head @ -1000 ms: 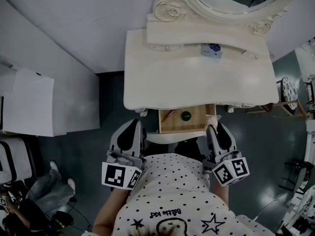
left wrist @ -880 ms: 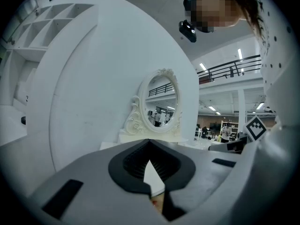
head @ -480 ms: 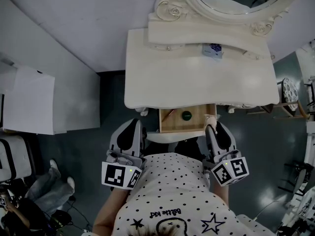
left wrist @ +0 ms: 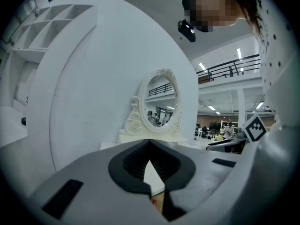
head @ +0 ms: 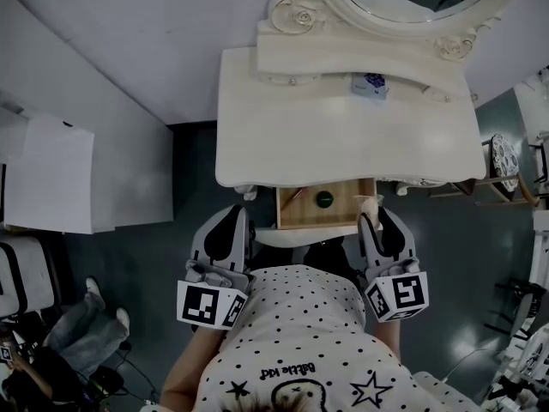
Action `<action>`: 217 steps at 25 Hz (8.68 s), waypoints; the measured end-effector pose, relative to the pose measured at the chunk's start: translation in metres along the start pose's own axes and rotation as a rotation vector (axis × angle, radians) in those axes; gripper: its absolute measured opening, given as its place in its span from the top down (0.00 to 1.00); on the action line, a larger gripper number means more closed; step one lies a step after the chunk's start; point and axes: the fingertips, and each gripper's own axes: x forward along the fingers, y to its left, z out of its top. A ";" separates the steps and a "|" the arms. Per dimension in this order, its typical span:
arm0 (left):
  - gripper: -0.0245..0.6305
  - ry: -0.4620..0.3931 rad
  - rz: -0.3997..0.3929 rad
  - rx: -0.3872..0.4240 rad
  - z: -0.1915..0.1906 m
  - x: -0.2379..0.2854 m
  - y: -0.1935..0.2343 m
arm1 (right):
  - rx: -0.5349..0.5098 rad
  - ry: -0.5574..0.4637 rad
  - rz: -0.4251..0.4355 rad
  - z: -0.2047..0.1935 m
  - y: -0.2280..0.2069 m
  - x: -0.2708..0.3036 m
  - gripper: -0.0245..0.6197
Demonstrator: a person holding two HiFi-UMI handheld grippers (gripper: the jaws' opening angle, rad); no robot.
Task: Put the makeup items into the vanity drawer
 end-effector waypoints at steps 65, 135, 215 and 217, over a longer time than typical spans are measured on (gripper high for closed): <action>0.97 0.009 0.073 -0.021 -0.002 -0.004 0.015 | -0.077 0.539 0.000 -0.221 -0.079 0.141 0.69; 0.97 -0.039 0.105 -0.033 0.007 -0.018 0.019 | 0.090 -0.103 0.173 0.039 0.057 0.009 0.95; 0.97 -0.054 0.217 -0.034 0.011 -0.024 0.057 | 0.050 -0.041 0.181 0.028 0.058 0.030 0.95; 0.97 -0.052 0.217 -0.034 0.012 -0.024 0.057 | 0.051 -0.041 0.180 0.029 0.058 0.030 0.95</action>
